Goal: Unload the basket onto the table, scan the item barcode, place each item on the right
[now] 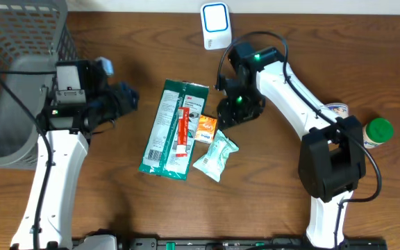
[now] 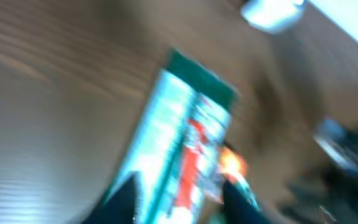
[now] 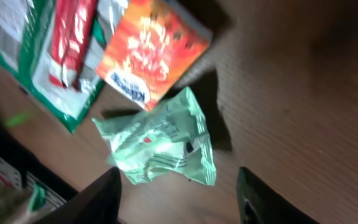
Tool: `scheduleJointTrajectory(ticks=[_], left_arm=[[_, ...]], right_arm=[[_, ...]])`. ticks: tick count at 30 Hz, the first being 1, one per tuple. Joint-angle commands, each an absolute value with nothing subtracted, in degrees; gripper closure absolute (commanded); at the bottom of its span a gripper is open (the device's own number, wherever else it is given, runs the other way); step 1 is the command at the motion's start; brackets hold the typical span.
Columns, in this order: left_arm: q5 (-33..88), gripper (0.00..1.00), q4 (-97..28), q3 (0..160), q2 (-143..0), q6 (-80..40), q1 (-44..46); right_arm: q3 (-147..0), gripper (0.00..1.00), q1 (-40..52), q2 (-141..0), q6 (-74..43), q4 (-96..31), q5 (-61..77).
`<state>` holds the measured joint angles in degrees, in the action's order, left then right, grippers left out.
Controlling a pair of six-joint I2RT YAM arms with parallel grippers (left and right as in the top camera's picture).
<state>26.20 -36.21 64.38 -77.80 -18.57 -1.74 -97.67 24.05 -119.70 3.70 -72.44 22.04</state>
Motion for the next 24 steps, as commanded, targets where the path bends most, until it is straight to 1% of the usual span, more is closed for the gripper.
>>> scheduleJointTrajectory(ticks=[1, 4, 10, 15, 18, 19, 21, 22, 23, 24], left_arm=[[39.62, 0.93, -39.53, 62.87, -77.58, -15.03, 3.49], [39.44, 0.93, -42.00, 61.65, -77.84, -15.05, 9.37], [35.48, 0.93, -41.76, 58.28, -82.32, -15.29, 21.06], [35.51, 0.93, -41.95, 58.28, -89.91, -15.29, 27.05], [35.55, 0.93, -42.06, 58.28, -94.02, -15.29, 29.02], [35.48, 0.93, -42.11, 58.28, -95.57, -15.25, 29.47], [34.85, 0.93, -42.02, 58.28, -97.45, -15.25, 29.56], [34.28, 0.93, -41.95, 58.28, -98.65, -15.25, 29.56], [33.74, 0.93, -41.91, 58.28, -99.92, -15.25, 29.61], [33.76, 0.93, -41.82, 58.28, -100.64, -15.27, 29.69]], right_arm=[[-94.08, 0.42, 23.88, -119.48, 9.87, -70.98, 26.55], [-90.85, 0.41, 23.33, -119.48, 9.93, -67.35, 27.81], [-83.64, 0.41, 21.71, -119.48, 10.63, -59.59, 30.74], [-77.95, 0.41, 20.91, -119.48, 10.57, -54.65, 30.79], [-75.37, 0.42, 20.88, -119.48, 10.57, -52.51, 31.75], [-74.50, 0.45, 20.86, -119.48, 10.28, -51.66, 31.51], [-74.46, 0.64, 20.53, -119.48, 9.89, -51.72, 30.83], [-74.46, 0.79, 19.90, -119.48, 9.91, -51.83, 30.13], [-74.48, 0.85, 19.25, -119.48, 9.91, -52.07, 30.02], [-74.48, 0.85, 18.65, -119.48, 9.91, -52.18, 30.04]])
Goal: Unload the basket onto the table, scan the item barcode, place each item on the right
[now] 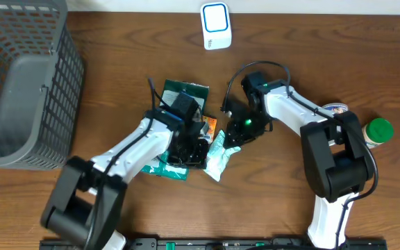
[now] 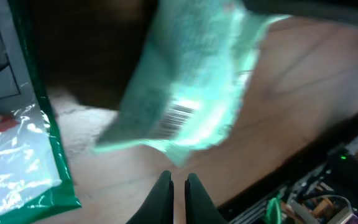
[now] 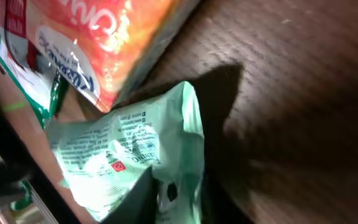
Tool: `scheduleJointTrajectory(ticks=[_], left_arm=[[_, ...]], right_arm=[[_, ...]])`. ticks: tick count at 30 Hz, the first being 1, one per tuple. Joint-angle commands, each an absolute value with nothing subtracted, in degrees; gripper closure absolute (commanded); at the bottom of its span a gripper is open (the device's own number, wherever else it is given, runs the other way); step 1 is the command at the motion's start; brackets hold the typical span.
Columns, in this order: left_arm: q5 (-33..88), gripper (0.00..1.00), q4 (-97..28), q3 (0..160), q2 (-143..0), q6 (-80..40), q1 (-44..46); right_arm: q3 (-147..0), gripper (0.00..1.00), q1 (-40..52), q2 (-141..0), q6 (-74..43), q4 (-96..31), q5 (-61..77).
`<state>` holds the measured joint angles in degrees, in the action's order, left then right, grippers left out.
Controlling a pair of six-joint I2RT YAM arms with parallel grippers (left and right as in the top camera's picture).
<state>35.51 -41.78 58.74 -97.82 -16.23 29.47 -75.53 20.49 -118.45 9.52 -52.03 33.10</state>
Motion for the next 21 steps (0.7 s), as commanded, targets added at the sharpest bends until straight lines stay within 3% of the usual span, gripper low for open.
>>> scheduleJointTrajectory(ticks=[1, 4, 6, 7, 9, 15, 21], left_arm=[[33.80, 0.93, -41.08, 58.26, -102.54, -15.27, 30.06], [33.82, 0.93, -38.70, 58.26, -104.38, -15.33, 30.55], [33.80, 0.93, -37.06, 58.26, -104.68, -15.33, 30.63], [33.80, 0.92, -36.38, 58.26, -104.68, -15.53, 30.63], [33.80, 0.93, -34.94, 58.26, -104.68, -15.75, 30.63], [33.74, 0.92, -32.12, 58.26, -104.68, -18.09, 30.63], [26.46, 0.92, -31.77, 57.80, -104.81, -18.57, 30.63]], right_arm=[[-74.48, 0.84, 17.30, -119.48, 9.91, -52.36, 30.06], [-74.48, 0.79, 14.98, -119.48, 9.93, -52.97, 30.30], [-74.48, 0.64, 13.43, -119.48, 9.93, -53.84, 30.52], [-74.48, 0.50, 12.75, -119.48, 9.93, -54.48, 30.52], [-74.46, 0.42, 12.40, -119.48, 9.91, -54.92, 30.55], [-74.32, 0.38, 13.80, -119.48, 9.91, -56.60, 32.05], [-71.00, 0.42, 16.10, -119.48, 9.93, -53.82, 37.67]])
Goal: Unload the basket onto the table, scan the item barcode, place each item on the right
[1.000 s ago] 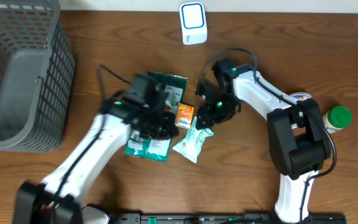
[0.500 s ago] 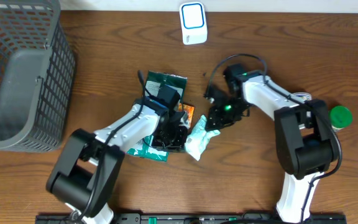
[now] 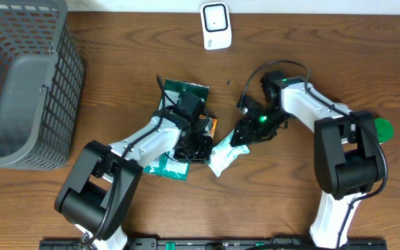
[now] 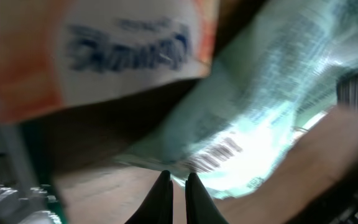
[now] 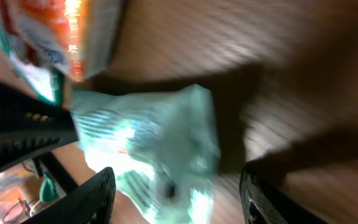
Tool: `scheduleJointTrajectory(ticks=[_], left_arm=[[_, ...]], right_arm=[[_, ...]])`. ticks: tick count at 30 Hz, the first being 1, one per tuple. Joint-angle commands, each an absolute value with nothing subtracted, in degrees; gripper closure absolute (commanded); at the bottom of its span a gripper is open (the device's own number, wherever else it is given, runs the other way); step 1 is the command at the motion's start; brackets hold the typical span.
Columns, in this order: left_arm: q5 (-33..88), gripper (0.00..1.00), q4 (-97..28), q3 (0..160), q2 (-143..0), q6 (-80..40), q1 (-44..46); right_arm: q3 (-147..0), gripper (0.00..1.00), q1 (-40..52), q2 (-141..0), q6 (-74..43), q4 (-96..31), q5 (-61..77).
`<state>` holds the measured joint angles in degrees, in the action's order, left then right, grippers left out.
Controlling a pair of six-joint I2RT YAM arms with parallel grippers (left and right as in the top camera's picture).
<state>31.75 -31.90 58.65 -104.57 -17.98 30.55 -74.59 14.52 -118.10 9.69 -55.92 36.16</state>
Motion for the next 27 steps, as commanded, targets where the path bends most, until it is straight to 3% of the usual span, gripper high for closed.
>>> scheduleJointTrajectory(ticks=[1, 8, 10, 14, 16, 21, 27], left_arm=[[25.80, 0.92, -31.73, 57.49, -104.86, -19.35, 30.63], [25.61, 0.92, -28.53, 54.98, -104.86, -20.25, 30.63], [25.61, 0.92, -28.16, 54.96, -104.86, -20.25, 30.63], [25.61, 0.92, -27.51, 54.96, -104.86, -20.27, 30.63], [25.65, 0.92, -27.55, 54.96, -104.86, -20.27, 30.63], [25.78, 0.93, -27.70, 55.11, -102.98, -20.45, 30.55], [17.37, 0.92, -27.70, 56.45, -91.79, -21.76, 30.44]], right_arm=[[-70.08, 0.43, 16.21, -119.48, 9.93, -52.60, 39.40], [-65.87, 0.53, 16.27, -119.48, 11.44, -47.42, 47.16], [-65.87, 0.60, 16.27, -119.48, 11.90, -47.72, 47.29], [-65.87, 0.79, 16.49, -119.48, 12.10, -47.77, 48.75], [-65.95, 0.99, 16.21, -119.48, 12.10, -47.75, 48.75], [-69.34, 0.99, 13.28, -117.23, 13.96, -51.13, 48.73], [-74.52, 0.99, 11.33, -109.14, 15.51, -55.33, 44.64]])
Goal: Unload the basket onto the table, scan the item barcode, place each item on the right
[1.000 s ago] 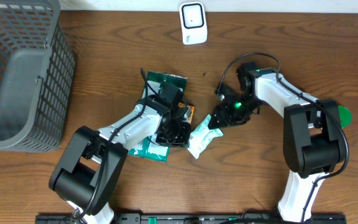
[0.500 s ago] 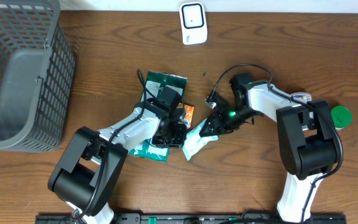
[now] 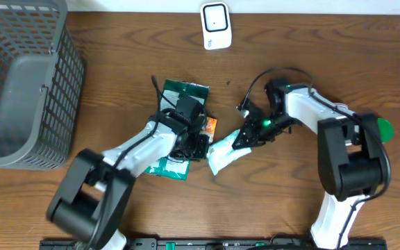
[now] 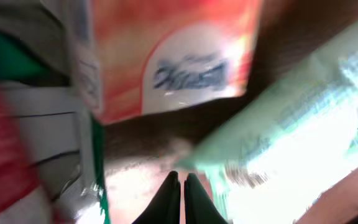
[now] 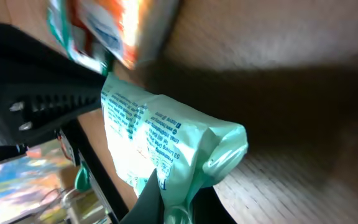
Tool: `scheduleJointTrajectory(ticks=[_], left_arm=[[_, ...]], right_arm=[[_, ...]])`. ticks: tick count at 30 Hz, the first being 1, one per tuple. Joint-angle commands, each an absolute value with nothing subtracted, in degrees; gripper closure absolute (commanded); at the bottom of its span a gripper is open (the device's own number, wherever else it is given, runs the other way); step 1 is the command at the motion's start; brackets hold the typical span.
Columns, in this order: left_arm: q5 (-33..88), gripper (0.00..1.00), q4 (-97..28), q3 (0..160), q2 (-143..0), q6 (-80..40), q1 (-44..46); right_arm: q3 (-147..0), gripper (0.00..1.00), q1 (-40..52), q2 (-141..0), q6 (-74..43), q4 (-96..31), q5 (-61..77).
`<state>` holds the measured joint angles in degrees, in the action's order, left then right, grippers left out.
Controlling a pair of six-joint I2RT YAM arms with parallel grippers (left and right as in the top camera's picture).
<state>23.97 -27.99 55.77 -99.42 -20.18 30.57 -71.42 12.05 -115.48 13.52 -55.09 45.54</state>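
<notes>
The pale green snack packet (image 3: 222, 153) lies at the table's middle, its printed text showing in the right wrist view (image 5: 166, 143). My right gripper (image 3: 245, 139) is shut on the packet's crimped end (image 5: 178, 198). My left gripper (image 3: 198, 146) is shut with nothing between its fingers (image 4: 180, 186), its tips low between the pale green packet (image 4: 303, 124) and the orange packet (image 4: 173, 56). The white barcode scanner (image 3: 215, 25) stands at the table's far edge.
A long dark green packet (image 3: 169, 132) with a red stick lies under the left arm, and the orange packet (image 3: 209, 125) lies beside it. A grey wire basket (image 3: 19, 76) fills the far left. A green-lidded bottle (image 3: 383, 127) shows behind the right arm.
My right gripper was wide open around the pale green packet; now it is shut on the packet's end. The left gripper stays shut beside the packet, shifted slightly toward the orange packet.
At first my left arm was over by the basket and my right gripper hung open above the packets. Then the left gripper was shut beside the pale green packet, the right fingers close at its edge. The right then stood open, and now grips the packet.
</notes>
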Motion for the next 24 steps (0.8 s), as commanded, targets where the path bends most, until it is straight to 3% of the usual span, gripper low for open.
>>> scheduleJointTrajectory(ticks=[1, 7, 11, 17, 20, 24], left_arm=[[14.90, 0.92, -27.73, 56.95, -87.88, -21.80, 30.37], [1.80, 0.92, -27.70, 58.43, -71.13, -21.98, 28.10], [0.40, 0.93, -28.67, 60.99, -62.54, -21.98, 18.76], [0.60, 0.92, -31.55, 68.16, -62.04, -21.06, 5.72], [0.56, 0.83, -30.63, 68.16, -62.50, -21.08, 1.23], [0.54, 0.62, -30.50, 68.16, -64.16, -21.08, -3.40]], right_arm=[[-74.94, 0.99, 11.38, -106.67, 15.53, -55.27, 42.92], [-75.96, 0.99, 11.44, -94.08, 15.59, -54.61, 36.45], [-81.28, 0.99, 11.51, -85.19, 15.88, -54.50, 32.88], [-97.10, 0.99, 12.34, -84.01, 15.90, -60.64, 18.81], [-100.82, 0.99, 13.10, -84.01, 15.92, -56.86, 10.07], [-101.23, 0.99, 15.57, -84.40, 18.61, -48.25, -0.30]])
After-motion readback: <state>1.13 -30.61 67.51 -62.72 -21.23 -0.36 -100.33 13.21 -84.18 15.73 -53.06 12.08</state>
